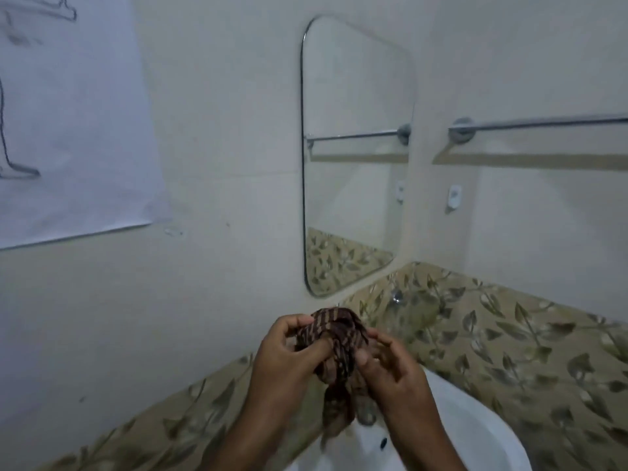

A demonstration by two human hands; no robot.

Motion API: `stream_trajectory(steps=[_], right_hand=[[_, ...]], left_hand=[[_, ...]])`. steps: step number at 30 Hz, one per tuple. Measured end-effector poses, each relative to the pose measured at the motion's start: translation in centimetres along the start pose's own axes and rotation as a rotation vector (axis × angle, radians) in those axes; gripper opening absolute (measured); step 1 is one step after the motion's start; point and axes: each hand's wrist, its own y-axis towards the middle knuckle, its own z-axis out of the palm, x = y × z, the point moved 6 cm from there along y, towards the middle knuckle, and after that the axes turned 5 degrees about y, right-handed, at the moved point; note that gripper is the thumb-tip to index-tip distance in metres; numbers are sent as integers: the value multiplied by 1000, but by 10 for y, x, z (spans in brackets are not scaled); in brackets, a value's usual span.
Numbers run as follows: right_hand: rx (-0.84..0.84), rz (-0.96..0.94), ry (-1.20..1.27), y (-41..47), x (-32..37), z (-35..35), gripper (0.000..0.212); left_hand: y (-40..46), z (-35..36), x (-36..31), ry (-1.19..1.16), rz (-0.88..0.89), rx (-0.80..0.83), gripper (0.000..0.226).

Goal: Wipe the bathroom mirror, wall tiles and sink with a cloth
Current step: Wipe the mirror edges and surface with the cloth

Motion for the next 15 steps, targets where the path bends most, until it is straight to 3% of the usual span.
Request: stream_trajectory(steps=[4, 7, 10, 12, 15], right_hand=[[-17, -153, 69, 22, 22, 5, 49], [30, -309, -137, 43, 47, 29, 64], [5, -447, -194, 71, 70, 39, 80], [-18, -552, -172, 91, 87, 38, 77], [-67, -645, -135, 126, 109, 31, 56]], left_hand=[[27, 19, -30, 1, 52, -27, 37], [40, 47, -47, -43, 53, 104, 32], [50, 63, -67, -152, 21, 214, 32], [59, 62, -87, -46, 111, 226, 48], [75, 52, -126, 225, 323, 195, 33]])
